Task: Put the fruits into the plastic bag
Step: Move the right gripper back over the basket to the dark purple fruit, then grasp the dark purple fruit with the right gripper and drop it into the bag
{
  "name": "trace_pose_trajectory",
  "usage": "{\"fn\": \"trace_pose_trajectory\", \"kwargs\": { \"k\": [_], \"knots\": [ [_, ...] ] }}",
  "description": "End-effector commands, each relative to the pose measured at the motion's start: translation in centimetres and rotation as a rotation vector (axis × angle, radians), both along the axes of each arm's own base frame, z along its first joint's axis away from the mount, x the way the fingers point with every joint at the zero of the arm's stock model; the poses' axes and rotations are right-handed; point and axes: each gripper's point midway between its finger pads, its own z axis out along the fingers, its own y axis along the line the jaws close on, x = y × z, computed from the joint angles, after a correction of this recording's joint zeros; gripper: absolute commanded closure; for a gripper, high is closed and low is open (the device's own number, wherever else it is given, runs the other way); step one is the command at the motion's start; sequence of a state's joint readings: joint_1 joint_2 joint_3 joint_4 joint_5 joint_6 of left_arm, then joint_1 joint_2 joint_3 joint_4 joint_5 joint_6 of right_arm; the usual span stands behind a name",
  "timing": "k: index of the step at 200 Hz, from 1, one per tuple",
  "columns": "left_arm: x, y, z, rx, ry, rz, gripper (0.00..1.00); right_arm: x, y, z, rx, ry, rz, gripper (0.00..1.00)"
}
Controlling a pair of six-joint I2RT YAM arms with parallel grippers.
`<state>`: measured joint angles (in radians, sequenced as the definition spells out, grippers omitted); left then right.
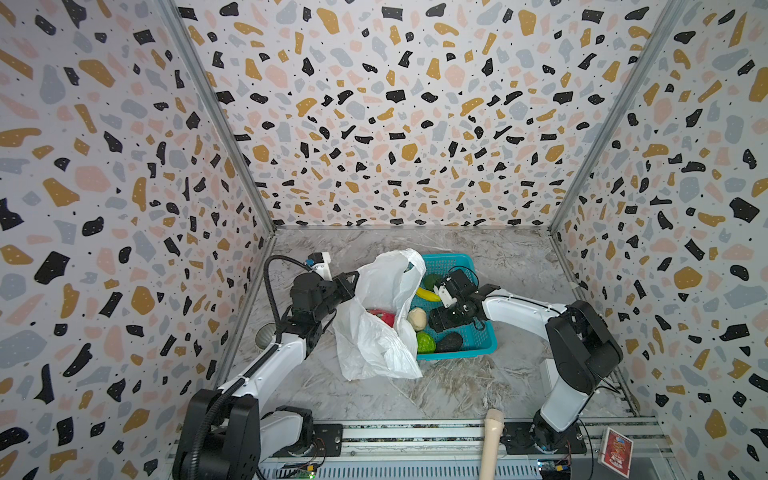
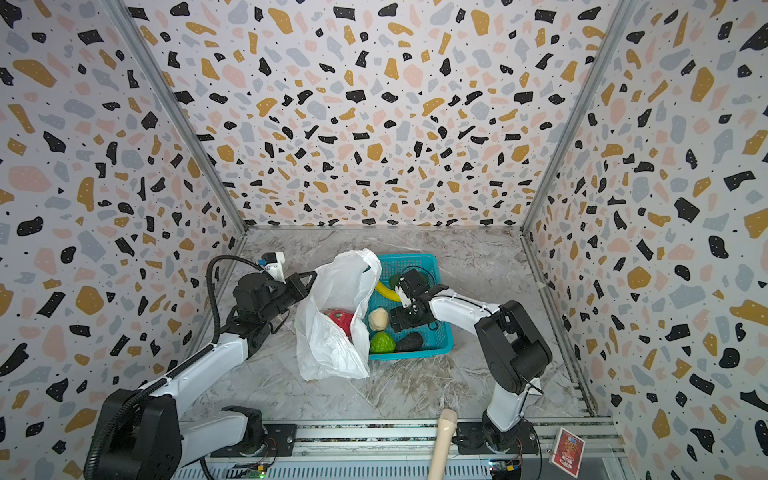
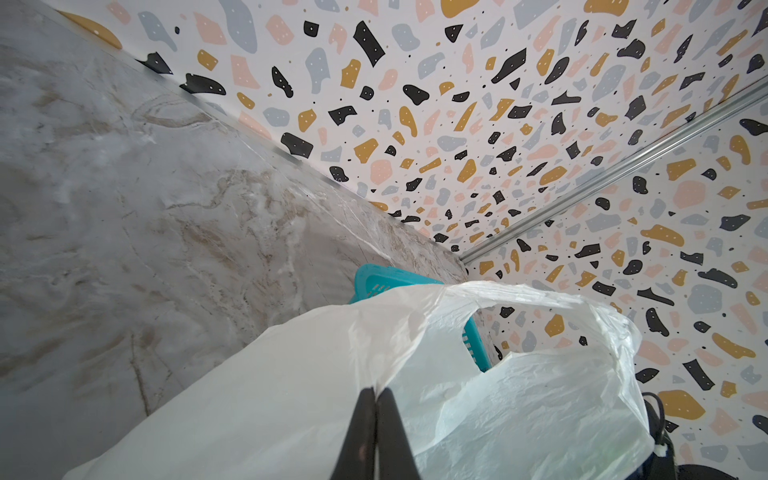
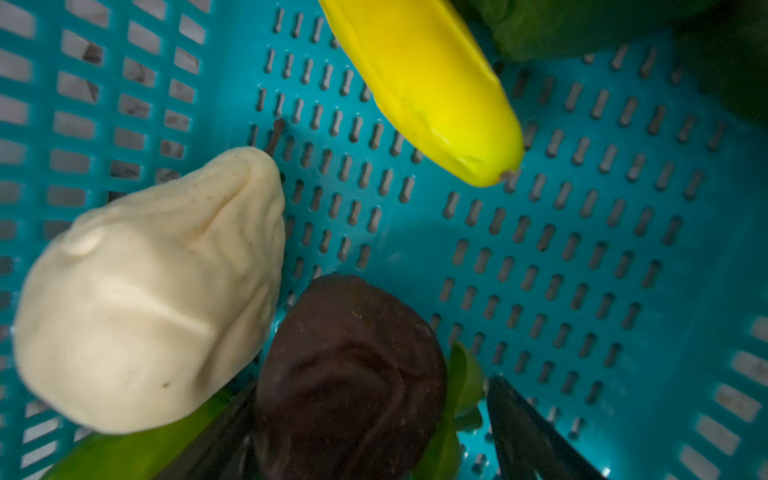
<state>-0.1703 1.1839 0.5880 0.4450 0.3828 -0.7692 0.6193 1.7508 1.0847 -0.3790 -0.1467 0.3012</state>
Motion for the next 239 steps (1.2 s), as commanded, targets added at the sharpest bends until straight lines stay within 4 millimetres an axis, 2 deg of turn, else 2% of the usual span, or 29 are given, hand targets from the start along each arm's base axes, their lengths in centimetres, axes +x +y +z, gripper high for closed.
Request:
{"fn": "trace_pose_trajectory", "kwargs": {
  "k": [1, 41, 74, 90, 114, 158, 169, 176, 209, 239],
  "knots": [
    [0.5, -0.1, 1.8, 0.008, -0.063, -0.003, 1.00, 1.3, 1.1, 1.2, 0.032, -0.040, 0.006, 0.18],
    [0.7, -0.2, 1.8, 0.002, -0.060, -0.004, 1.00, 2.1, 1.9, 0.7, 0.051, -0.040, -0.013, 0.24],
    [0.7, -0.2, 1.8, -0.006, -0.059, -0.002, 1.00, 2.2, 1.8, 1.0, 0.052, -0.054, -0.021, 0.44],
    [0.6, -0.2, 1.8, -0.006, -0.060, -0.003, 1.00, 2.3, 1.6, 1.6, 0.063, -0.077, -0.031, 0.53],
    [0.6, -0.2, 1.7, -0.004, -0.058, -0.003, 1.00, 2.5, 1.6, 3.3, 0.089, -0.112, -0.043, 0.61],
    [0.5, -0.4, 1.6, -0.007, -0.055, -0.010, 1.00, 3.4, 1.7, 9.0, 0.161, -0.243, -0.071, 0.78],
    [0.5, -0.5, 1.6, -0.008, -0.054, -0.012, 1.00, 3.7, 1.6, 10.7, 0.174, -0.277, -0.072, 0.87],
    [0.5, -0.5, 1.6, -0.009, -0.053, -0.014, 1.00, 3.9, 1.6, 11.8, 0.179, -0.302, -0.071, 0.89],
    [0.5, -0.8, 1.5, -0.014, -0.050, -0.020, 1.00, 4.3, 1.4, 17.9, 0.229, -0.424, -0.081, 0.91],
    [0.5, -1.0, 1.6, -0.015, -0.050, -0.023, 1.00, 3.3, 2.7, 25.2, 0.329, -0.586, -0.018, 0.91]
  ]
}}
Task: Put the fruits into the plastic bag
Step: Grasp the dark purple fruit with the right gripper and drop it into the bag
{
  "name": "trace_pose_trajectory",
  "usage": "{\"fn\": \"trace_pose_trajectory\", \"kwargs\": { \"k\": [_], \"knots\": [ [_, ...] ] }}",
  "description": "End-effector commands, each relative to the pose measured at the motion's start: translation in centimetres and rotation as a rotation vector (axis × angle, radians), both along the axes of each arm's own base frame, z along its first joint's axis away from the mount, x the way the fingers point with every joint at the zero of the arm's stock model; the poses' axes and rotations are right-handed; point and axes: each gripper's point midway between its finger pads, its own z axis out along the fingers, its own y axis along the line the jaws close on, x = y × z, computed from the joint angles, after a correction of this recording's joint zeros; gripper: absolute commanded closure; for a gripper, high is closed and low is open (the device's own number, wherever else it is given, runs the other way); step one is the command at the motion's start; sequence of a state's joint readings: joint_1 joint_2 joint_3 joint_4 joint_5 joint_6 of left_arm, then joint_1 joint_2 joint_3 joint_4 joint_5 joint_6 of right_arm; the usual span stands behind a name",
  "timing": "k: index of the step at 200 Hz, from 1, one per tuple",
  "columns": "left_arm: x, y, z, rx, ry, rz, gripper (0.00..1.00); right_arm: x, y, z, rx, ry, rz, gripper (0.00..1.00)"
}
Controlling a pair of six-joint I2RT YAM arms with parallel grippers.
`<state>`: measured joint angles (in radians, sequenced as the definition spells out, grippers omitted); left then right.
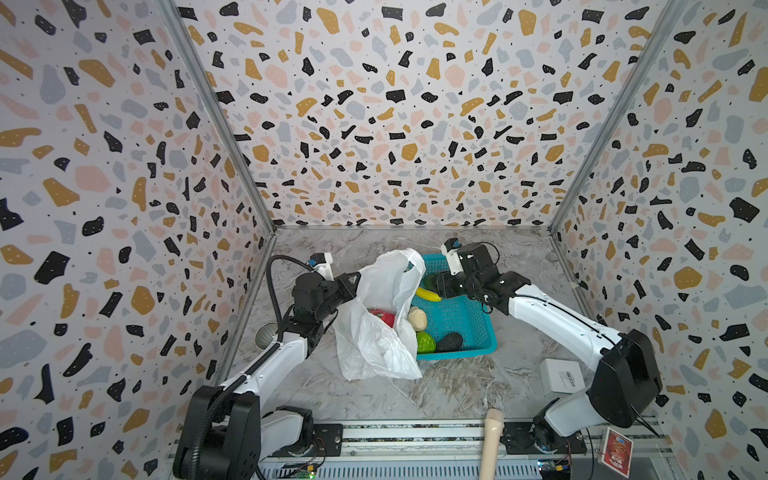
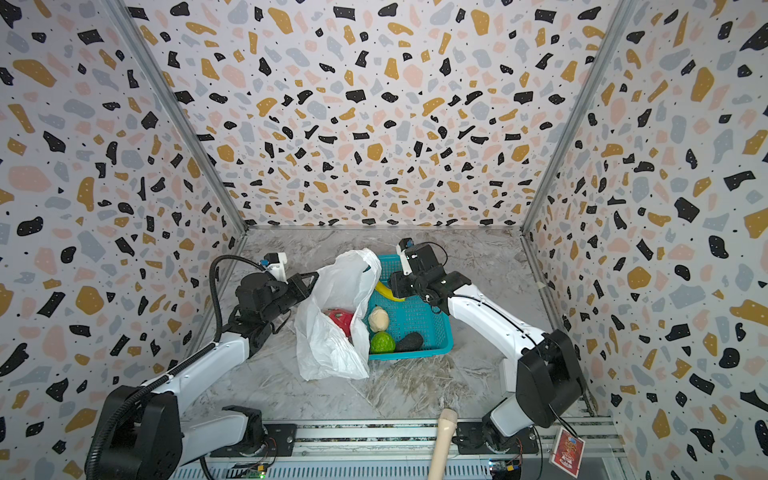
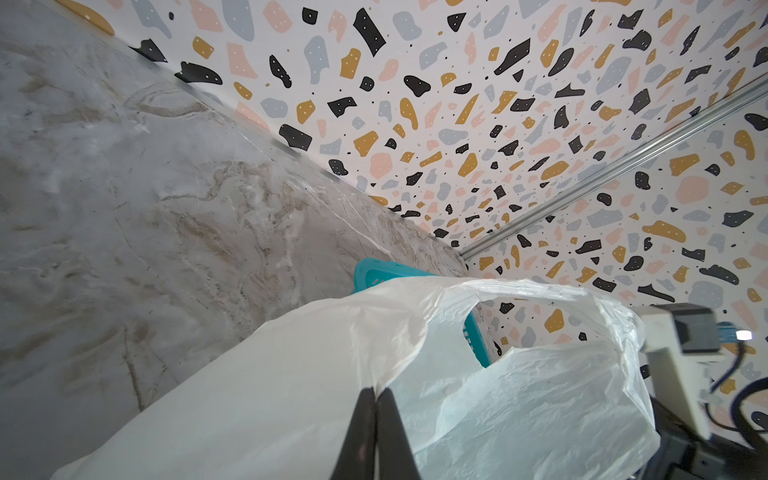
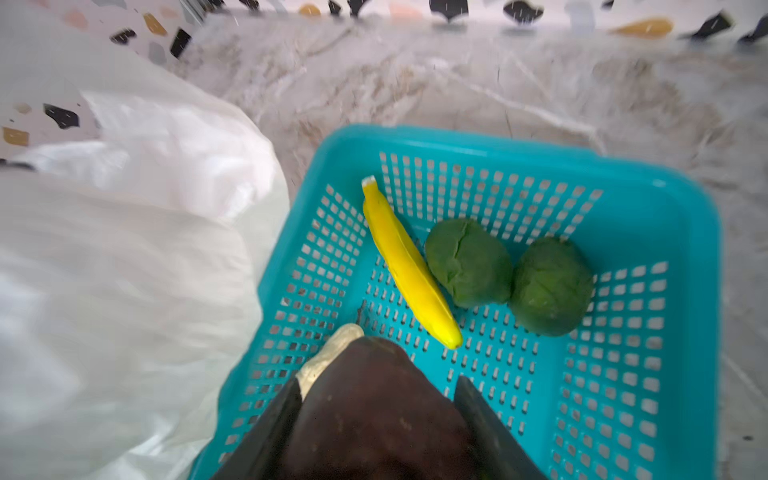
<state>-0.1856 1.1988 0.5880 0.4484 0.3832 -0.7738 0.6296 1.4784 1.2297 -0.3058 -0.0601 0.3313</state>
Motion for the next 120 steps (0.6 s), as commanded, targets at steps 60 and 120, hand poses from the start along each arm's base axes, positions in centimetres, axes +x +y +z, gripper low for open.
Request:
{"fn": "trace_pose_trajectory", "kwargs": {
  "k": [60, 120],
  "knots": [
    [0.5, -0.2, 1.9, 0.004, -0.056, 0.002, 1.00, -6.6, 8.9, 13.1, 0.171, -0.353, 0.341, 0.91],
    [0.5, 0.0, 1.9, 0.025, -0.047, 0.011, 1.00, -6.5, 14.6, 3.8, 0.112, -0.103, 0.487, 0.85]
  ]
}}
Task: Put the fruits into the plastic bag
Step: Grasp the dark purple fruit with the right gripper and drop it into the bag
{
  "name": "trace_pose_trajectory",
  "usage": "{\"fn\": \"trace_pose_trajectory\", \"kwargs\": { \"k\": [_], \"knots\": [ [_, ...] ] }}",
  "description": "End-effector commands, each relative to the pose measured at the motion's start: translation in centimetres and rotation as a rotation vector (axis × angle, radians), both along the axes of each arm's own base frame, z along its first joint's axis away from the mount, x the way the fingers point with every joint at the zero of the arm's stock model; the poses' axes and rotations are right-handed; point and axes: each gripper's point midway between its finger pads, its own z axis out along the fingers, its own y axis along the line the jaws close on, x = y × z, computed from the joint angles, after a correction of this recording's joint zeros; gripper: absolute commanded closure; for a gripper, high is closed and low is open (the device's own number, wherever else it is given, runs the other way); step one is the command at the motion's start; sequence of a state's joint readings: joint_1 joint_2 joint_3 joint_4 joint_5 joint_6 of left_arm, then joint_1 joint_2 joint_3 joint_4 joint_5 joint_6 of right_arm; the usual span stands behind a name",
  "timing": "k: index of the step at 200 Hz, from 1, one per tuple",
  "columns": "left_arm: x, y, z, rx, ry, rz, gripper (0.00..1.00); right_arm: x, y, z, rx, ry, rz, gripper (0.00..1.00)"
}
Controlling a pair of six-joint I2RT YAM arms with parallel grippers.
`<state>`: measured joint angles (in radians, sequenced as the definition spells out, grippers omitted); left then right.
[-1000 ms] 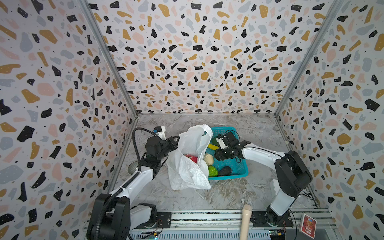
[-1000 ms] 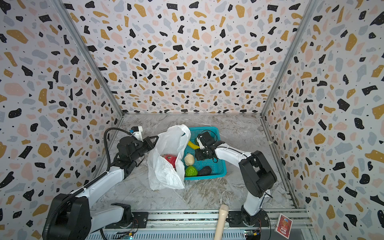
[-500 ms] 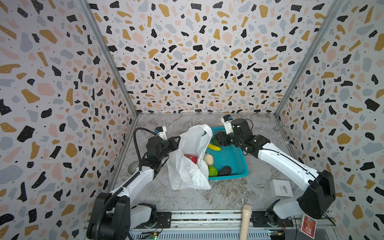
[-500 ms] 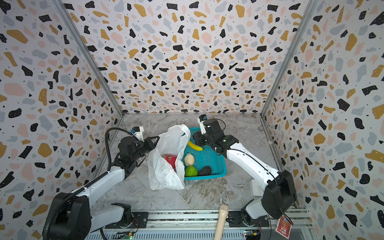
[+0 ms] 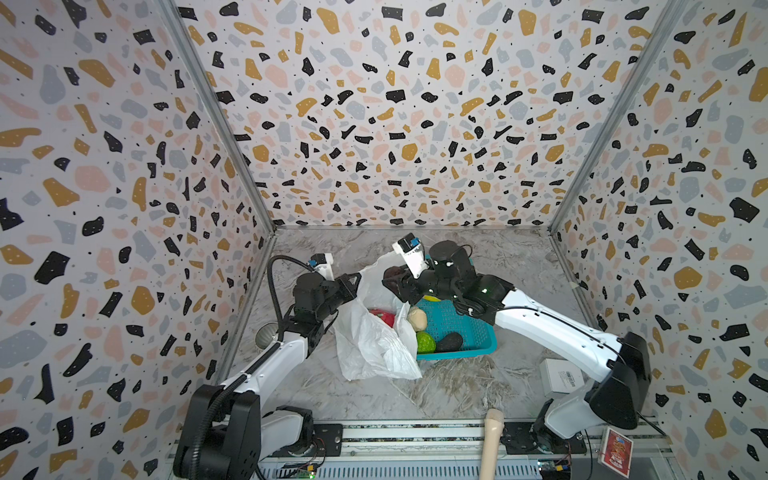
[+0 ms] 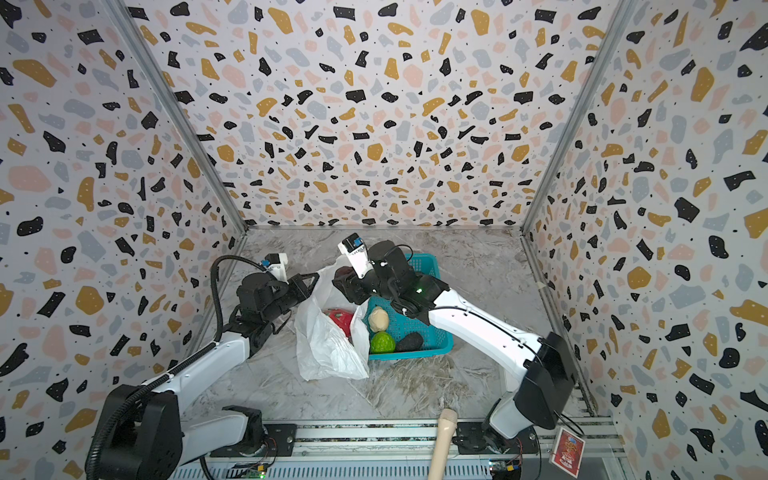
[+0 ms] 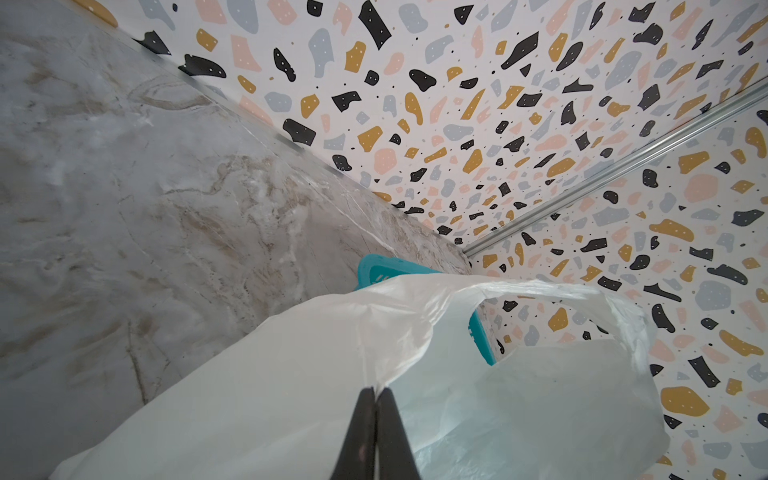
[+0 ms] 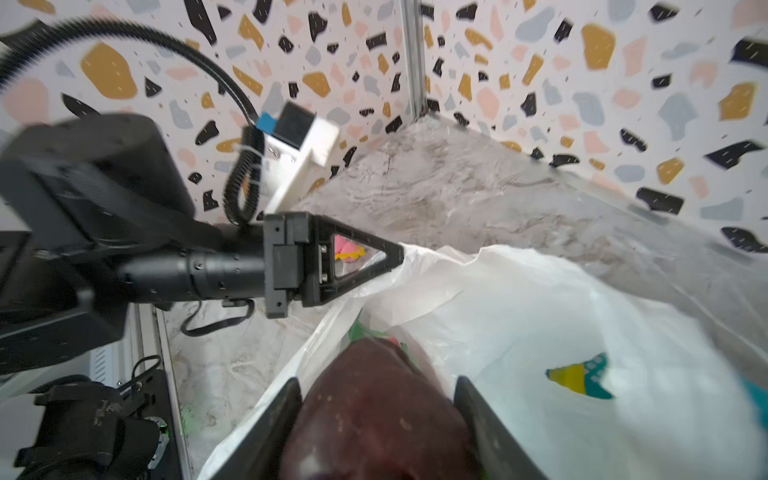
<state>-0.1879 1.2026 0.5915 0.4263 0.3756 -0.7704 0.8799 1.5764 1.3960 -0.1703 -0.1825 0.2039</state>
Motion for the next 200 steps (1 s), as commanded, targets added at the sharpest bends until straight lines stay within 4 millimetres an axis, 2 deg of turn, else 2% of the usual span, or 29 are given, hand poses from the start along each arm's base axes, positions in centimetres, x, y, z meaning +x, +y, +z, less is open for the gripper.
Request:
{"fn": "trace_pose_trajectory", "kwargs": {
  "k": [1, 32, 46, 54, 68, 80, 95, 127, 158, 181, 200],
  "knots": [
    [0.5, 0.0, 2.5, 0.016, -0.067, 0.007, 1.00, -0.4, 1.7, -2.5, -0.034, 0.079, 0.071, 0.85],
    [0.3, 0.3, 2.9, 0.034, -0.075, 0.020, 1.00, -1.1, 3.1, -7.4, -0.129, 0.193, 0.148, 0.81],
    [0.2, 0.4, 3.2, 0.038, -0.082, 0.022, 1.00, -1.6, 3.4, -8.8, -0.163, 0.214, 0.171, 0.78],
    [0.1, 0.4, 3.3, 0.042, -0.083, 0.023, 1.00, -1.9, 3.5, -9.3, -0.179, 0.221, 0.183, 0.71],
    [0.1, 0.5, 3.1, 0.049, -0.080, 0.025, 1.00, -2.3, 3.6, -9.4, -0.190, 0.210, 0.190, 0.47],
    [0.1, 0.5, 3.0, 0.056, -0.079, 0.027, 1.00, -2.3, 3.4, -8.7, -0.187, 0.181, 0.178, 0.34],
    [0.1, 0.6, 2.9, 0.060, -0.078, 0.029, 1.00, -2.0, 3.0, -7.5, -0.165, 0.145, 0.154, 0.27],
    [0.1, 0.6, 2.9, 0.061, -0.076, 0.030, 1.00, -1.5, 1.8, -4.4, -0.124, 0.046, 0.100, 0.18],
    [0.0, 0.7, 2.8, 0.064, -0.076, 0.033, 1.00, -1.0, 0.2, -1.3, -0.099, -0.052, 0.042, 0.16],
    [0.0, 0.7, 2.6, 0.066, -0.072, 0.035, 1.00, 0.3, -2.5, 1.2, -0.071, -0.121, -0.082, 0.16],
    [0.1, 0.7, 2.6, 0.065, -0.071, 0.036, 1.00, 1.8, -6.2, 2.7, -0.031, -0.128, -0.223, 0.17]
  ]
}}
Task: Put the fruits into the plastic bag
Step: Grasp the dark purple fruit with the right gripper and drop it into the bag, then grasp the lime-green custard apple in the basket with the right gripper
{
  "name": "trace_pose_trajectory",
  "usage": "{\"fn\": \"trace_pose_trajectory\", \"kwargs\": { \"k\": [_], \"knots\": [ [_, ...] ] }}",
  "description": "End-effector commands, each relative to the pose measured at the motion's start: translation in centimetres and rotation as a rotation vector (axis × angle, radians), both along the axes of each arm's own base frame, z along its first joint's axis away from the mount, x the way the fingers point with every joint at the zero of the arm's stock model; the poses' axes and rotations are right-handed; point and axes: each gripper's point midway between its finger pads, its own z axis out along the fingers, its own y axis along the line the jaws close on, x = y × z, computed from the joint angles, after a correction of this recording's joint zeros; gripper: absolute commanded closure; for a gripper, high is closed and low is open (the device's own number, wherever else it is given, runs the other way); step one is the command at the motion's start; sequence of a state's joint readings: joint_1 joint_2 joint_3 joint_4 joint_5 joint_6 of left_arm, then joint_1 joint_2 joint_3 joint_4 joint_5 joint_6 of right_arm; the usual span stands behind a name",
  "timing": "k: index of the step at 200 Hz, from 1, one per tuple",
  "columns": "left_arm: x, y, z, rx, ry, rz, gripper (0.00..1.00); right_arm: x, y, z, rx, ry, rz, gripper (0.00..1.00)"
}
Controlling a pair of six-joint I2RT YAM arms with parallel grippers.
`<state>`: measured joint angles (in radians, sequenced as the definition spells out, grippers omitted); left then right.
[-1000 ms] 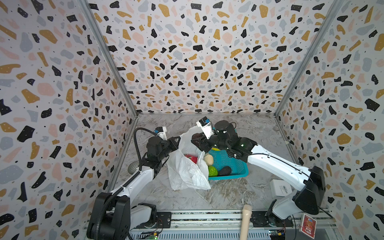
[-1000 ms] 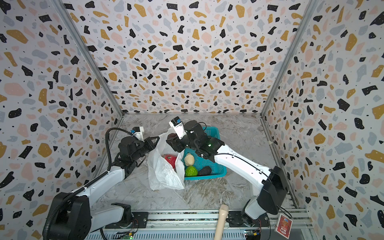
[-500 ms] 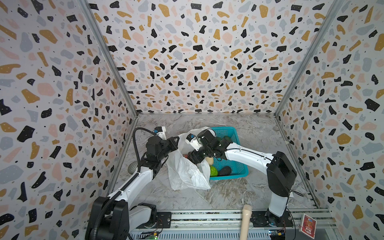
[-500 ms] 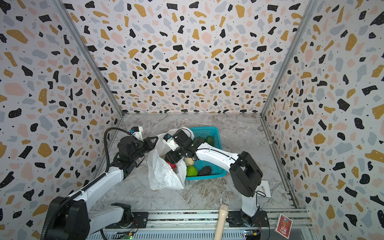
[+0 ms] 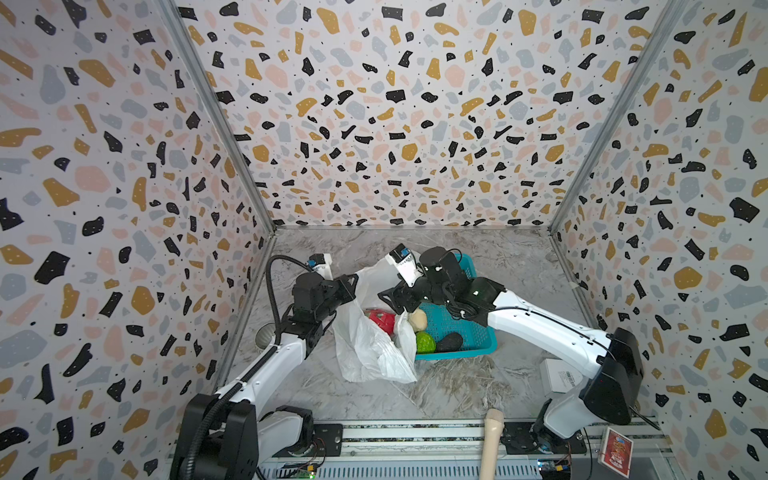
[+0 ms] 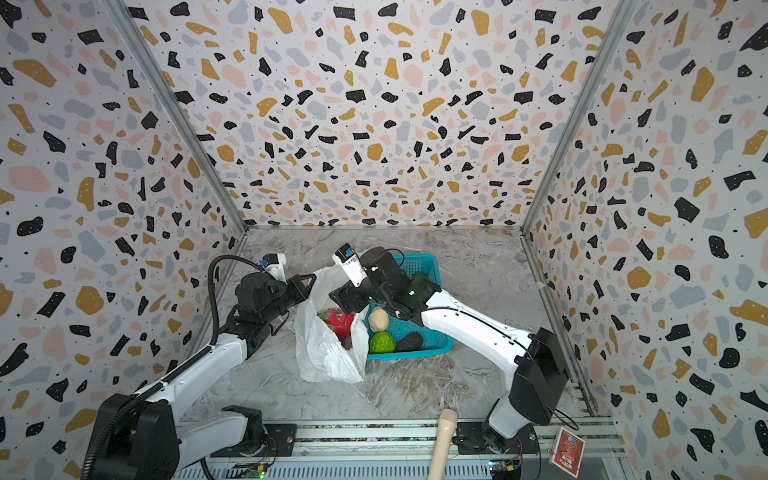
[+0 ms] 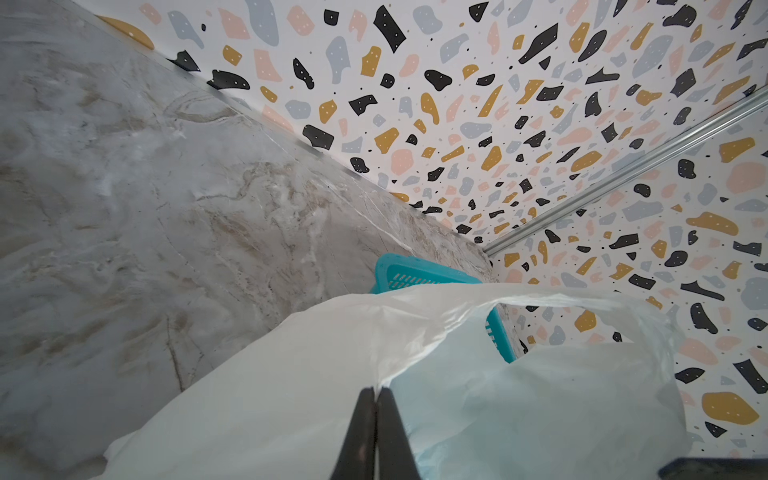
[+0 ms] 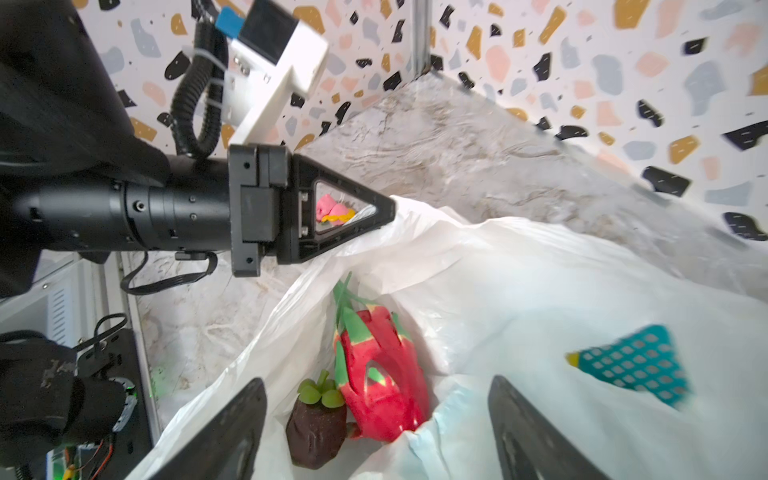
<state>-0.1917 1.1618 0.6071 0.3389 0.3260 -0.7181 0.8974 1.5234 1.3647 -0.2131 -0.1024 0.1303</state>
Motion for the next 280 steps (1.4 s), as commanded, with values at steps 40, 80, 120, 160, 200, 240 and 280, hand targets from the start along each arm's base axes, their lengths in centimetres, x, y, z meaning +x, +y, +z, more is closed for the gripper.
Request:
{"fn": "trace_pose_trajectory", "kwargs": {
  "k": [40, 80, 120, 160, 200, 240, 280],
  "knots": [
    [0.5, 0.1, 2.2, 0.008, -0.068, 0.008, 1.00, 3.2, -13.6, 0.8, 0.125, 0.051, -0.433, 0.17],
    [0.7, 0.0, 1.9, 0.018, -0.061, 0.007, 1.00, -0.5, -13.3, -7.5, -0.065, 0.293, -0.234, 0.18],
    [0.9, 0.0, 1.8, 0.024, -0.057, 0.007, 1.00, -4.7, -10.2, -14.8, -0.272, 0.530, -0.014, 0.19],
    [0.8, 0.2, 1.6, 0.039, -0.056, 0.010, 1.00, -6.1, -8.0, -18.2, -0.372, 0.590, 0.066, 0.19],
    [0.9, 0.2, 1.5, 0.041, -0.053, 0.011, 1.00, -5.5, -8.2, -20.8, -0.438, 0.612, 0.020, 0.19],
    [0.9, 0.2, 1.5, 0.040, -0.052, 0.011, 1.00, -5.4, -8.7, -22.9, -0.513, 0.629, -0.012, 0.25],
    [0.8, 0.2, 1.3, 0.041, -0.048, 0.013, 1.00, -3.9, -9.2, -21.6, -0.497, 0.552, -0.061, 0.55]
  ]
}}
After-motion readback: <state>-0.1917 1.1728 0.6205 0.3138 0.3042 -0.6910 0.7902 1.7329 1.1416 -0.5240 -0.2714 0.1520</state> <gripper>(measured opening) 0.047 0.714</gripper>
